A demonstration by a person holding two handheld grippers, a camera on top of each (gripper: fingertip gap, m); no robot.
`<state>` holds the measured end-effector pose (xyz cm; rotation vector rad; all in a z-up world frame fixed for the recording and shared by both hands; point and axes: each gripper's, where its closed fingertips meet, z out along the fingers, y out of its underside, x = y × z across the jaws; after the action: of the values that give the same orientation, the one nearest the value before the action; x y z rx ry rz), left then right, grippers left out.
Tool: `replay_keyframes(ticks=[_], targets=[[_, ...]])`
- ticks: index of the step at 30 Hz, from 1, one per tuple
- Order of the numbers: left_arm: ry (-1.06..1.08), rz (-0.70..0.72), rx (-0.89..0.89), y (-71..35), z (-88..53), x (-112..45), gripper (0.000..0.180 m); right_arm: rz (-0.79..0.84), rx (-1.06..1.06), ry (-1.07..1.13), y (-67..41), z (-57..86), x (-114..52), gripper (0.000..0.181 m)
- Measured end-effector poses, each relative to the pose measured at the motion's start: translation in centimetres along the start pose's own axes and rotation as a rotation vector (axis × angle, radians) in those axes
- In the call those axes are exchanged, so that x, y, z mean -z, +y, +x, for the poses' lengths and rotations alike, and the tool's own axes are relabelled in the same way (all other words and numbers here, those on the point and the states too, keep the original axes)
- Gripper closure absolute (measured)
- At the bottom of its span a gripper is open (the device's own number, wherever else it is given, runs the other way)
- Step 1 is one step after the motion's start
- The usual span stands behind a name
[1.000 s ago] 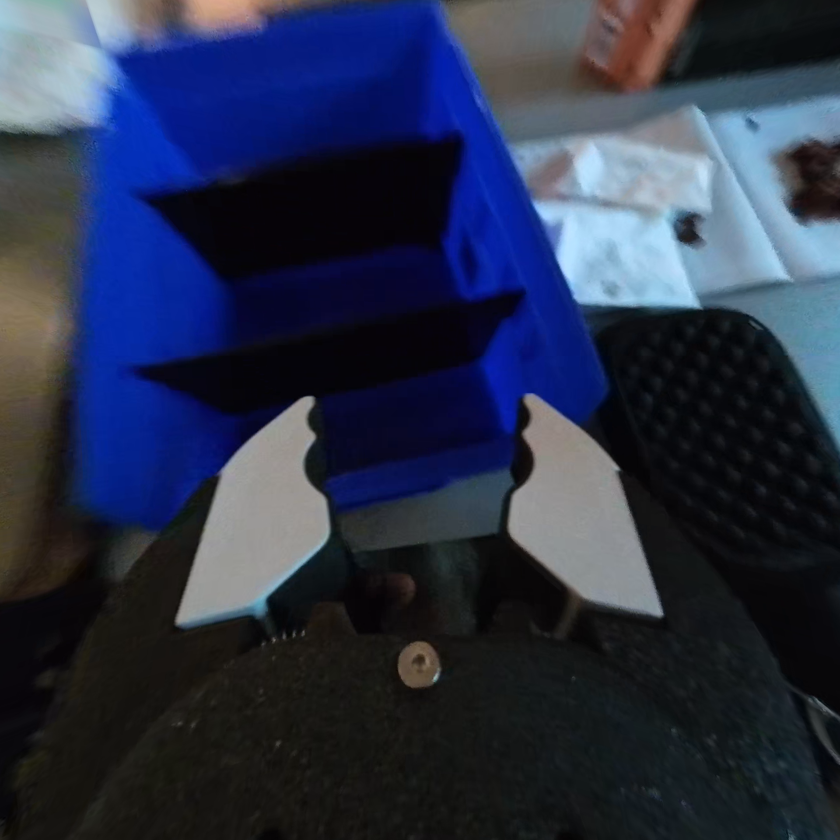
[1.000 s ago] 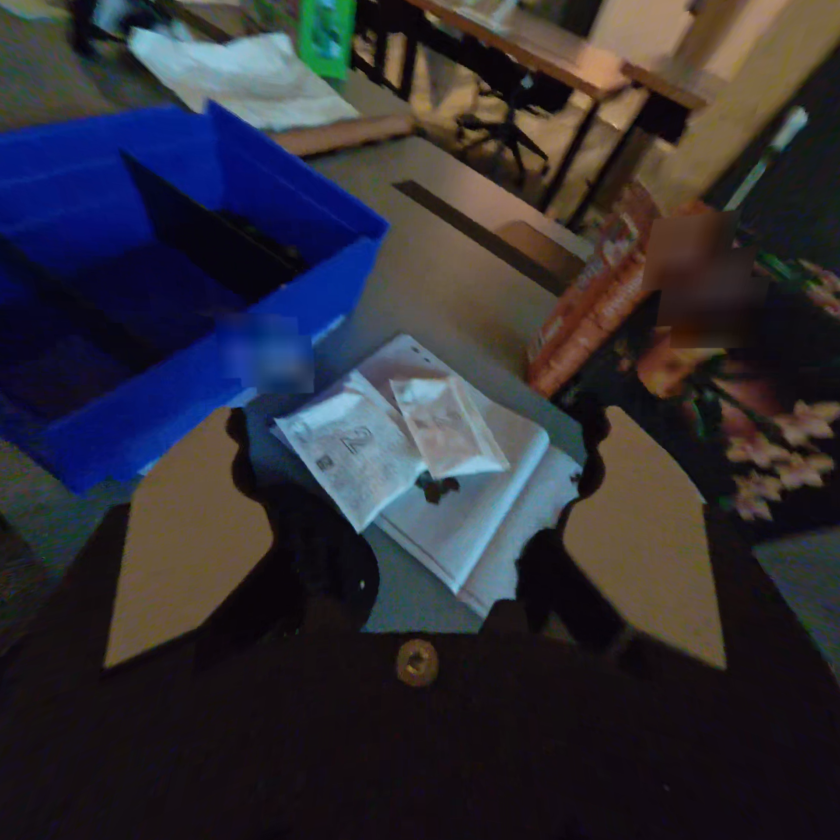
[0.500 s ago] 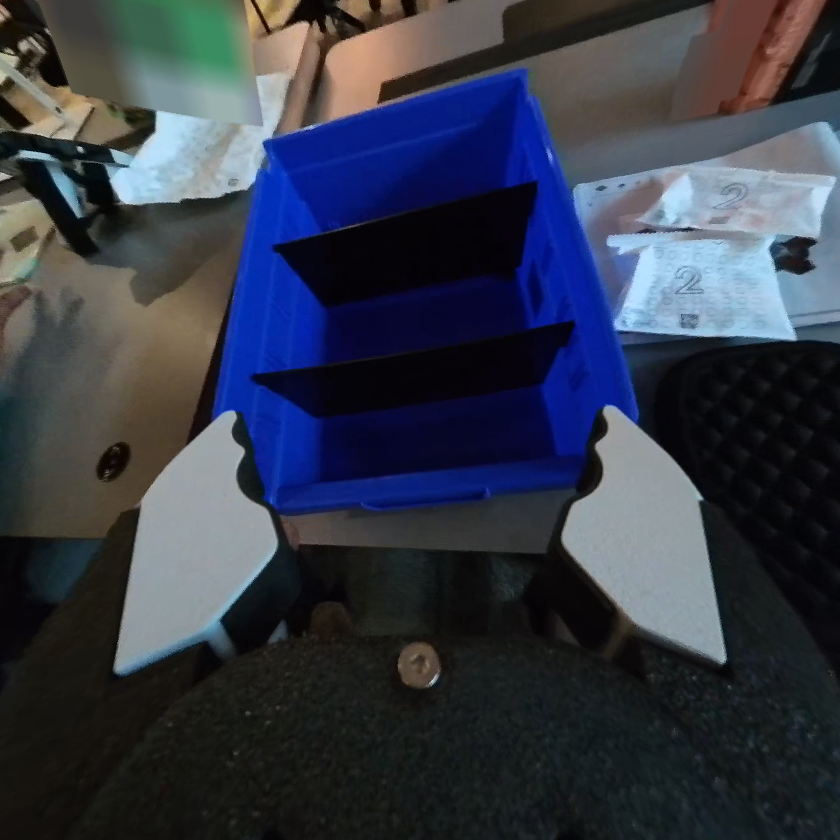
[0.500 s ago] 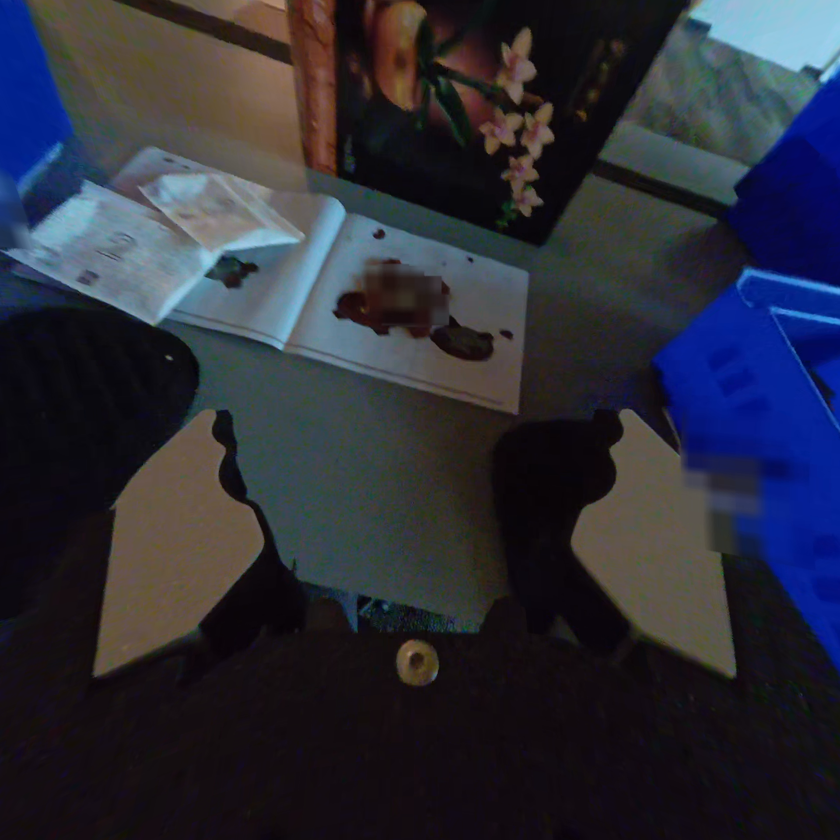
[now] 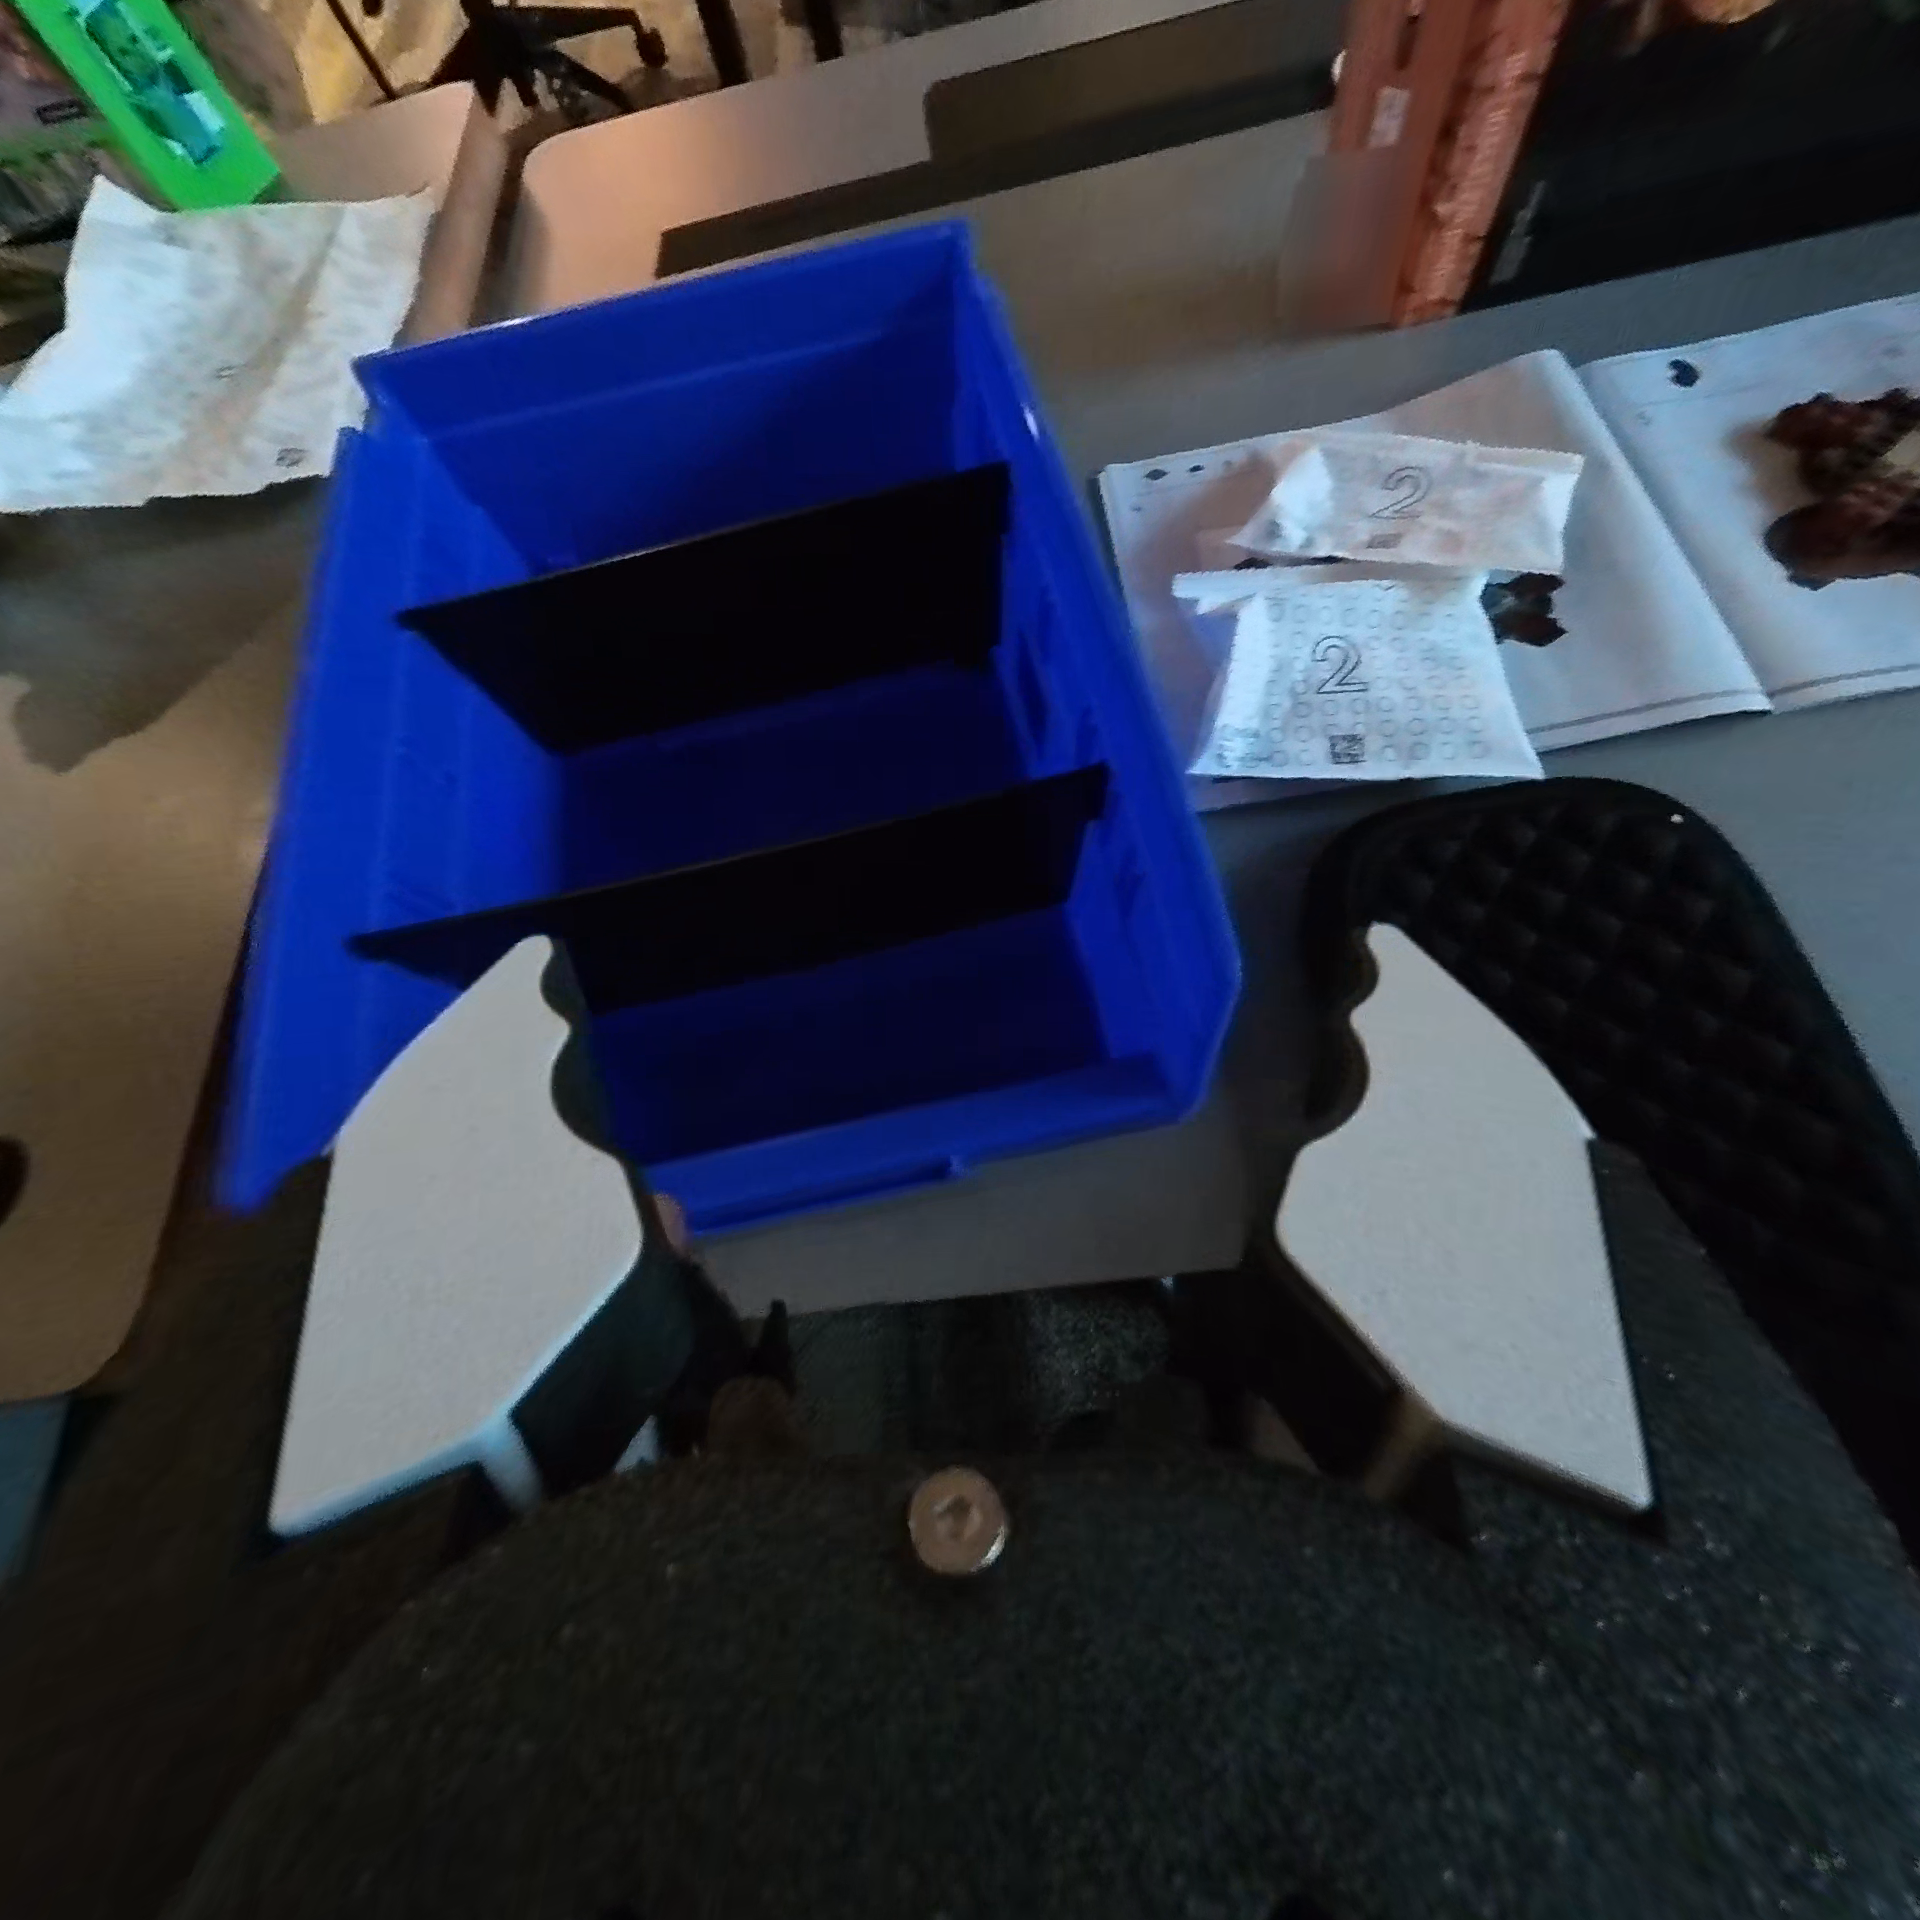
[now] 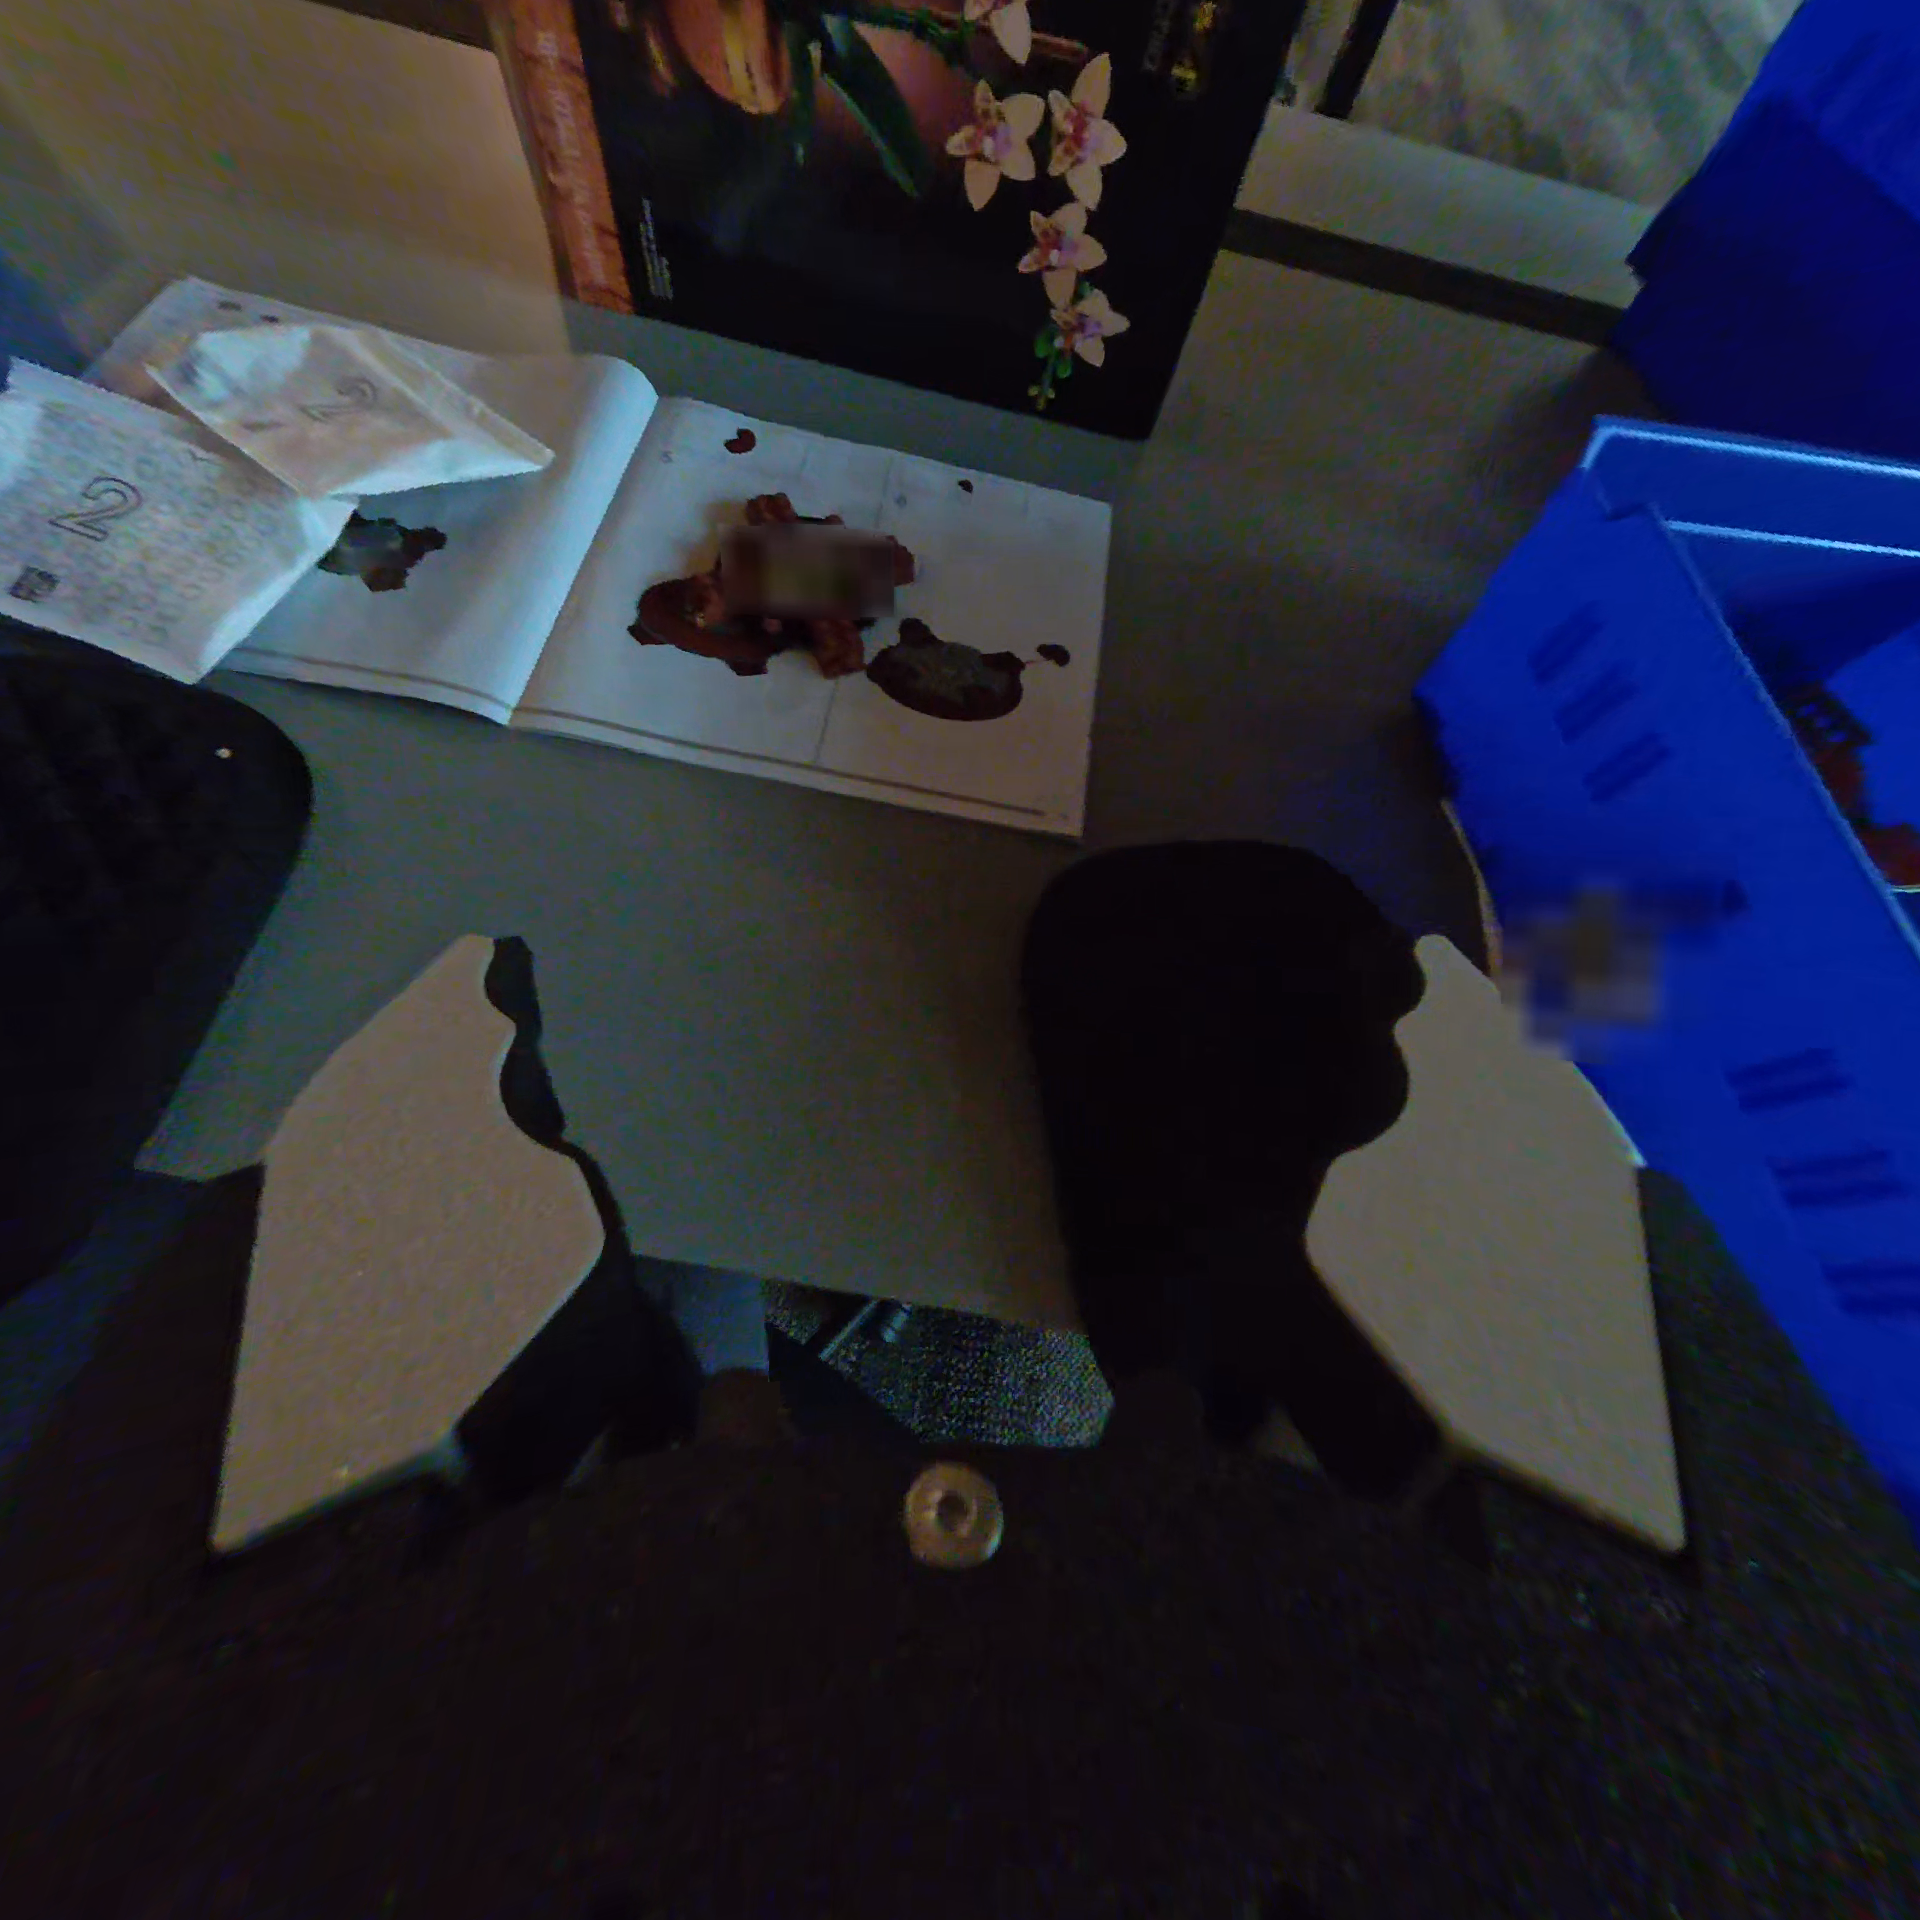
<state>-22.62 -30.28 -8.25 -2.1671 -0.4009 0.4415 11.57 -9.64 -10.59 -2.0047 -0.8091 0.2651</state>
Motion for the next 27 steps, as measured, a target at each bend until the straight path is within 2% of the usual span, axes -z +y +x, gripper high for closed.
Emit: replay_keyframes(ticks=[4, 5, 7, 8, 9, 12, 14, 18, 21, 24, 27], targets=[[0.057, -0.013, 0.005, 0.2, 1.3, -0.7, 0.053, 0.02, -0.023, -0.034, 0.0, 0.0, 0.6, 0.038], [0.092, -0.005, 0.004, 0.1, 2.1, -0.8, 0.058, 0.033, -0.024, -0.09, -0.2, -1.0, 0.6, 0.045], [0.147, -0.004, -0.025, -0.1, 4.0, -1.0, 0.068, 0.084, -0.001, -0.289, -1.5, -5.2, 0.6, 0.075], [0.17, -0.01, -0.039, -0.2, 4.9, -1.1, 0.072, 0.118, 0.001, -0.373, -2.5, -7.3, 0.4, 0.075], [0.205, -0.012, -0.064, -0.4, 6.1, -1.2, 0.083, 0.134, 0.028, -0.456, -3.3, -9.5, 0.1, 0.076], [0.247, -0.016, -0.122, -0.9, 9.0, -1.8, 0.098, 0.045, 0.155, -0.52, -4.5, -13.5, -2.1, 0.06], [0.242, -0.035, -0.131, -1.2, 9.9, -2.5, 0.099, 0.013, 0.219, -0.516, -5.3, -14.8, -3.3, 0.055], [0.139, -0.082, -0.15, -2.1, 9.7, -3.7, 0.098, -0.022, 0.291, -0.583, -5.8, -16.9, -4.8, 0.056], [0.097, -0.051, -0.205, -3.7, 10.4, -3.2, 0.107, -0.038, 0.375, -0.624, -5.5, -17.1, -6.2, 0.07], [0.167, -0.055, -0.239, -4.4, 12.6, -3.5, 0.12, -0.031, 0.44, -0.639, -6.2, -16.9, -9.0, 0.085], [0.244, -0.163, -0.25, -2.5, 14.7, -5.9, 0.134, -0.013, 0.568, -0.778, -6.5, -18.5, -11.3, 0.105]])
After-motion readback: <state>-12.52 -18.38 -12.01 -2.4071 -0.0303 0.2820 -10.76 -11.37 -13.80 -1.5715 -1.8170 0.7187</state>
